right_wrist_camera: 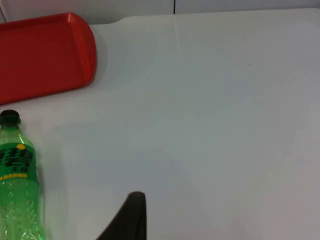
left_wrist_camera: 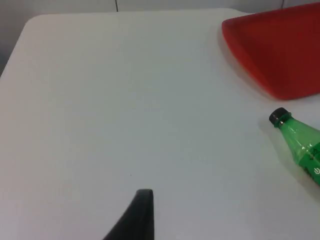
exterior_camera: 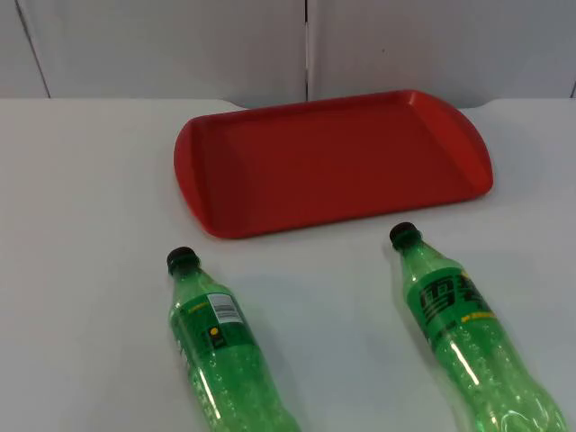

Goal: Place the bottle upright on the tray.

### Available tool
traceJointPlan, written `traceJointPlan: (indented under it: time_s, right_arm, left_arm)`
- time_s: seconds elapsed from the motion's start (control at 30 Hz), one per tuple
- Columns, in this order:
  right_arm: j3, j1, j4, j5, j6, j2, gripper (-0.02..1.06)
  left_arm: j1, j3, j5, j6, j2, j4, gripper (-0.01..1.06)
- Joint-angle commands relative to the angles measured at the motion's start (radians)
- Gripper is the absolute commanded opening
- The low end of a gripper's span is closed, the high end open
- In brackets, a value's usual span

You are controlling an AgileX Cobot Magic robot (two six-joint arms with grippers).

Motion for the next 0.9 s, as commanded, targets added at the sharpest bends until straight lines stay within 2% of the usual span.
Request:
traceJointPlan:
  time_s: [0.0, 0.3, 0.87]
  right_arm:
    - [0.002, -0.006, 0.002, 0.000, -0.002, -0.004, 1.05]
    - [0.002, -0.006, 0.002, 0.000, -0.002, -0.004, 1.05]
    - [0.002, -0.006, 0.002, 0.000, -0.002, -0.004, 1.05]
  left_arm:
    - [-0.002, -0.014, 0.011, -0.009, 0.003, -0.012, 1.05]
    - [-0.002, -0.116, 0.009, -0.009, 0.149, -0.035, 1.05]
    - [-0.002, -0.134, -0.001, -0.027, 0.321, -0.089, 1.05]
